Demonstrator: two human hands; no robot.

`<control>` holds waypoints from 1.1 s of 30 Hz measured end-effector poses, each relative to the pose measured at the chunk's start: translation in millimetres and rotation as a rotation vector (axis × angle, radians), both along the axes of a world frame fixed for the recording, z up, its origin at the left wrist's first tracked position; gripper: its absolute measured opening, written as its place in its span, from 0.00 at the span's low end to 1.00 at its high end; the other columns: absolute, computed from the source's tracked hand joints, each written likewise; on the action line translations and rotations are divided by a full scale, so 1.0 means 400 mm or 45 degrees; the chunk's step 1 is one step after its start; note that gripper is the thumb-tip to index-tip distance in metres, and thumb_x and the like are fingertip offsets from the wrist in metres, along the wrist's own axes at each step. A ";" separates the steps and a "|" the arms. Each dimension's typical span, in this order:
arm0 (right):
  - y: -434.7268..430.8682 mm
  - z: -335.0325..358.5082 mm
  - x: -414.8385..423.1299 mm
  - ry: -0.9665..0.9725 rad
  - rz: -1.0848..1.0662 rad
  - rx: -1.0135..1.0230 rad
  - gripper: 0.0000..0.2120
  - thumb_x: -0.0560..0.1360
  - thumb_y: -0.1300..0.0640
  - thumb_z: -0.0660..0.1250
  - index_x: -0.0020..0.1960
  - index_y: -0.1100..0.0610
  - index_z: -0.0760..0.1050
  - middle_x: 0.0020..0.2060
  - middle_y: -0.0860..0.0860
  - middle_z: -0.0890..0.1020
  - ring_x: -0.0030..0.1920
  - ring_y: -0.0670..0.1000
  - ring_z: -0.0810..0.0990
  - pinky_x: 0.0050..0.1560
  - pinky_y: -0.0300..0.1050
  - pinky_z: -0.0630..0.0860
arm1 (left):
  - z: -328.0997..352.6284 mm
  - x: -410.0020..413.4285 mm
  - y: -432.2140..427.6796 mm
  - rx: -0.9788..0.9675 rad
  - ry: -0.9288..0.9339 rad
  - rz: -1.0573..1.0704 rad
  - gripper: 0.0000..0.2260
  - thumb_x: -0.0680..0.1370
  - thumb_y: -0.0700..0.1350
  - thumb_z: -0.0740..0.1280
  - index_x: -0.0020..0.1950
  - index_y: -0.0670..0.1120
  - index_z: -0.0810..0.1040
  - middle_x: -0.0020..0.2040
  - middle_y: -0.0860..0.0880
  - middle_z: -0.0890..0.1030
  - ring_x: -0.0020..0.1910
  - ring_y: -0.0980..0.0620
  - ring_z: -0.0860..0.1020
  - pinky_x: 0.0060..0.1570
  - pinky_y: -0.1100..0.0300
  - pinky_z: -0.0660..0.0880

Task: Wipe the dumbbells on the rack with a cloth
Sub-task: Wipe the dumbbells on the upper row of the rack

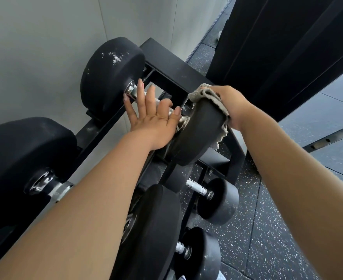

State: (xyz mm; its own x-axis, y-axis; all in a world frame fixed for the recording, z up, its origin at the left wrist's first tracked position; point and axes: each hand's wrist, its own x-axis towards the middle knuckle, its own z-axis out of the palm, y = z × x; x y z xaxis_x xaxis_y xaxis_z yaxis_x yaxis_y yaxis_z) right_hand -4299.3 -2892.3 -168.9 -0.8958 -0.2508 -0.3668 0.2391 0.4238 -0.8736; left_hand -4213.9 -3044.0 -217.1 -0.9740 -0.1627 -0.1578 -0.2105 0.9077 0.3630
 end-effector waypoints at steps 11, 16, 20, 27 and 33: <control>-0.009 -0.039 0.146 0.452 -0.141 -0.181 0.10 0.77 0.48 0.64 0.53 0.48 0.81 0.50 0.50 0.84 0.52 0.51 0.83 0.58 0.57 0.79 | 0.001 0.004 -0.004 0.028 0.011 -0.006 0.19 0.82 0.60 0.41 0.64 0.53 0.63 0.75 0.43 0.29 0.68 0.44 0.20 0.63 0.38 0.23; -0.024 -0.060 0.208 0.647 -0.193 -0.274 0.07 0.76 0.45 0.65 0.49 0.33 0.79 0.58 0.48 0.81 0.62 0.50 0.78 0.63 0.55 0.74 | -0.006 0.004 -0.006 0.031 0.035 -0.017 0.20 0.82 0.61 0.41 0.64 0.54 0.63 0.75 0.43 0.29 0.68 0.44 0.20 0.62 0.39 0.22; -0.001 -0.023 0.110 0.368 -0.089 -0.337 0.11 0.82 0.57 0.62 0.46 0.57 0.82 0.40 0.50 0.85 0.40 0.46 0.82 0.45 0.41 0.79 | -0.009 0.003 -0.003 0.064 0.059 0.004 0.18 0.82 0.59 0.43 0.62 0.55 0.65 0.76 0.44 0.30 0.68 0.45 0.20 0.64 0.37 0.23; 0.011 -0.032 0.145 0.376 -0.144 -0.439 0.12 0.82 0.55 0.62 0.53 0.62 0.80 0.36 0.47 0.83 0.35 0.45 0.81 0.40 0.39 0.79 | -0.009 0.004 -0.005 0.083 0.056 0.002 0.18 0.82 0.60 0.42 0.61 0.54 0.65 0.75 0.44 0.29 0.68 0.45 0.20 0.64 0.36 0.24; 0.010 -0.113 0.292 0.836 -0.058 -0.091 0.09 0.80 0.53 0.65 0.59 0.49 0.80 0.71 0.39 0.70 0.79 0.50 0.53 0.76 0.39 0.53 | -0.014 0.002 -0.005 0.063 0.066 0.007 0.18 0.82 0.61 0.42 0.62 0.53 0.63 0.75 0.43 0.29 0.69 0.44 0.21 0.65 0.36 0.25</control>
